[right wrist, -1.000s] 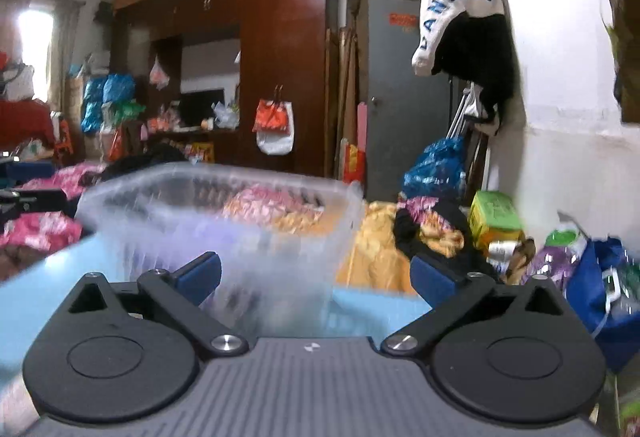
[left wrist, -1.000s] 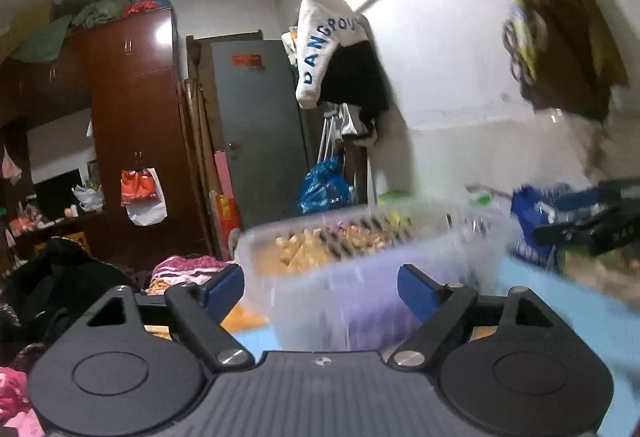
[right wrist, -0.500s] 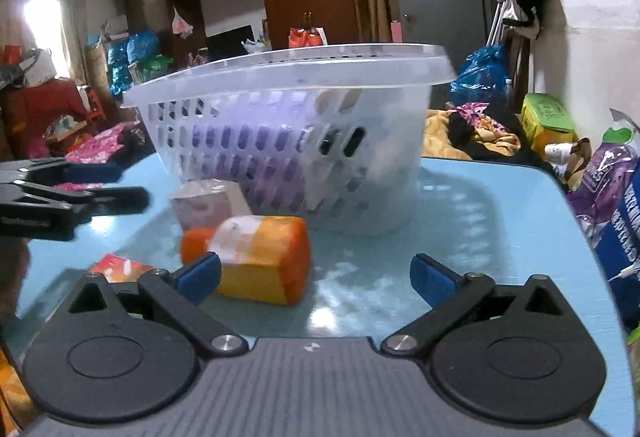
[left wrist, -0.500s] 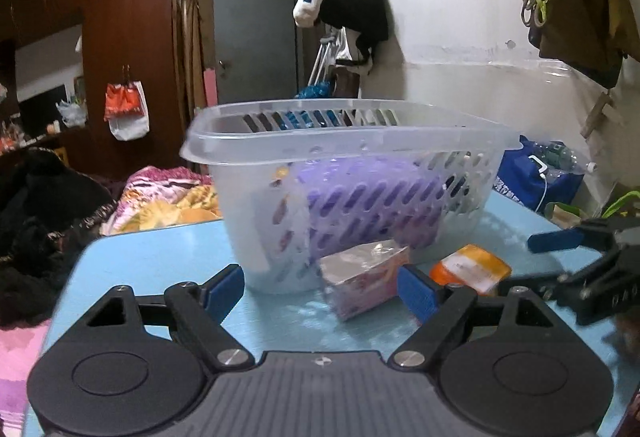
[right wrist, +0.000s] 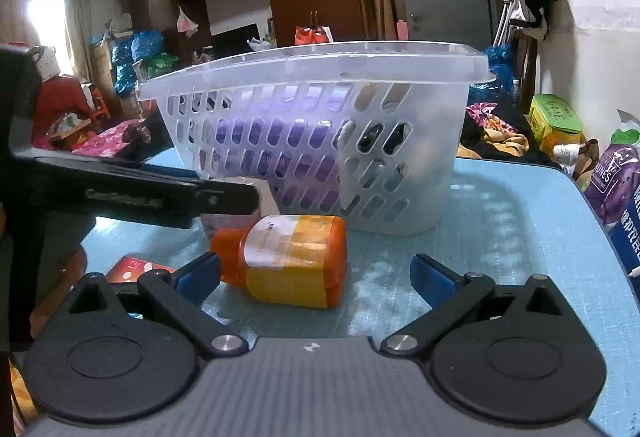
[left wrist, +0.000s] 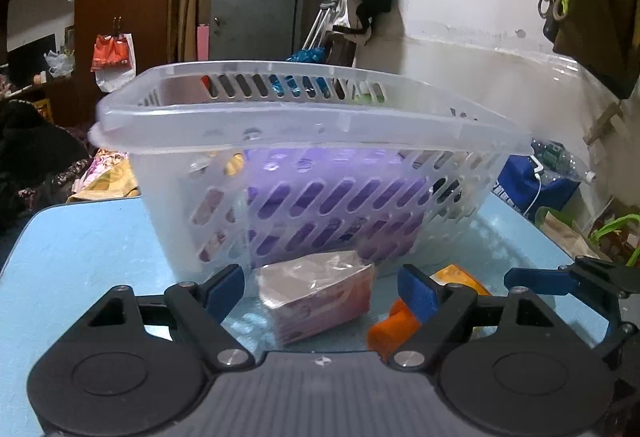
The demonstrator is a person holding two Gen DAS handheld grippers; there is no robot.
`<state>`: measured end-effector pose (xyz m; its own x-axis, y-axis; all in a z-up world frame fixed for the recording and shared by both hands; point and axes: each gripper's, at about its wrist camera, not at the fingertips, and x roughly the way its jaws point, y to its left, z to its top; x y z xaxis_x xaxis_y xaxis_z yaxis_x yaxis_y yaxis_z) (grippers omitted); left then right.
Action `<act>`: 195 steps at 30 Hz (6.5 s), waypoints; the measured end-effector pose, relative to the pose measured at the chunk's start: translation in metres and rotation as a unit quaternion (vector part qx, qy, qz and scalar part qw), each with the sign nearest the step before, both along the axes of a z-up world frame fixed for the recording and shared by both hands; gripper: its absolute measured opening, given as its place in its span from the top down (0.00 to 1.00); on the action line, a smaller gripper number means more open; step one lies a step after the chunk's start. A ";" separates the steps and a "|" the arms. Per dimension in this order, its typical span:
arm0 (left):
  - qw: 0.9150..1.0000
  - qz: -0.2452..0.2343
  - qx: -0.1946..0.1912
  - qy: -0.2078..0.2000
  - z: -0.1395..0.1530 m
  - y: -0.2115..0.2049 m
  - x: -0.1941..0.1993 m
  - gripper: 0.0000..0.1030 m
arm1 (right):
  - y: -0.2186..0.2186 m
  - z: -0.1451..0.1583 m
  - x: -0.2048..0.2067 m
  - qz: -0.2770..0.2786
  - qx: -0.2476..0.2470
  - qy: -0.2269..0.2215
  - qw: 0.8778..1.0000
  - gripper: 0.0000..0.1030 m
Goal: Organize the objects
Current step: 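Grasp the pink-and-white box with the left gripper while the right gripper grasps the orange bottle, then carry the box with the left gripper while the right gripper carries the bottle into the basket, then grasp the white printed medicine box with both grippers, then lift the medicine box into the basket and open both grippers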
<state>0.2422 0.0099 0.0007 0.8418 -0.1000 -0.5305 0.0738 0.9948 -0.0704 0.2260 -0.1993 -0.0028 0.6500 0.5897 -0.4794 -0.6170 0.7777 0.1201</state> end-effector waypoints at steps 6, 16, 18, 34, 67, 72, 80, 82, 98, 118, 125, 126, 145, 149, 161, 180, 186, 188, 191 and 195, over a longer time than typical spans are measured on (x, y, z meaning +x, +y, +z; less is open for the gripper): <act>1.000 0.008 0.009 0.015 0.001 -0.009 0.011 0.16 | 0.002 0.000 -0.001 0.000 0.000 0.002 1.000 0.00; 1.000 0.009 0.005 0.025 0.005 -0.012 0.020 0.17 | 0.014 0.002 -0.005 0.007 0.011 0.011 1.000 0.00; 1.000 0.007 0.005 0.024 0.006 -0.015 0.021 0.17 | 0.019 0.001 -0.006 0.008 0.008 0.017 1.000 0.00; 0.999 0.011 0.022 0.021 0.003 -0.014 0.014 0.17 | 0.029 0.002 -0.015 0.003 -0.016 0.008 1.000 0.21; 0.995 0.008 0.006 -0.095 0.012 -0.001 -0.063 0.34 | -0.045 0.024 -0.039 -0.021 0.052 -0.067 0.996 0.21; 0.992 0.006 0.001 -0.128 0.031 0.004 -0.083 0.34 | -0.058 0.053 -0.045 -0.013 0.082 -0.084 0.993 0.21; 0.987 0.002 -0.014 -0.159 0.100 0.012 -0.071 0.34 | -0.040 0.108 -0.015 -0.029 0.067 -0.132 0.989 0.21; 0.987 0.016 -0.002 -0.160 0.116 0.012 -0.055 0.34 | -0.031 0.119 -0.003 -0.034 0.057 -0.147 0.987 0.21; 0.997 0.073 -0.011 -0.037 0.100 0.030 0.082 0.34 | 0.018 0.097 0.115 -0.079 0.007 -0.056 0.995 0.21; 0.997 0.059 -0.006 -0.052 0.091 0.028 0.067 0.06 | 0.009 0.106 0.091 -0.044 0.013 -0.099 0.994 0.00; 0.993 0.021 0.003 -0.116 0.077 0.028 -0.039 0.06 | -0.038 0.058 0.005 0.032 0.055 -0.088 0.994 0.00; 0.993 0.013 0.005 -0.118 0.069 0.027 -0.056 0.06 | -0.041 0.047 -0.008 0.043 0.057 -0.088 0.994 0.00; 0.981 -0.156 0.040 -0.112 -0.045 0.007 -0.170 0.14 | -0.016 -0.039 -0.079 0.214 0.041 -0.087 0.972 0.38; 0.979 -0.170 0.037 -0.108 -0.051 0.008 -0.167 0.21 | -0.012 -0.040 -0.076 0.231 0.047 -0.091 0.968 0.44; 0.975 -0.191 0.033 -0.111 -0.058 0.009 -0.167 0.45 | -0.015 -0.048 -0.094 0.258 0.047 -0.105 0.959 0.67; 0.966 -0.225 -0.012 -0.127 -0.060 0.019 -0.164 0.63 | -0.030 -0.045 -0.093 0.244 0.051 -0.116 0.961 0.69; 0.964 -0.224 -0.005 -0.140 -0.054 0.015 -0.169 0.64 | -0.031 -0.038 -0.098 0.238 0.048 -0.135 0.961 0.70; 0.964 -0.222 -0.003 -0.146 -0.051 0.014 -0.170 0.64 | -0.031 -0.035 -0.098 0.236 0.049 -0.140 0.960 0.70; 0.963 -0.222 0.001 -0.155 -0.045 0.012 -0.172 0.64 | -0.031 -0.029 -0.101 0.231 0.045 -0.154 0.960 0.70; 0.960 -0.220 0.014 -0.173 -0.029 0.008 -0.176 0.64 | -0.031 -0.012 -0.103 0.224 0.042 -0.177 0.957 0.70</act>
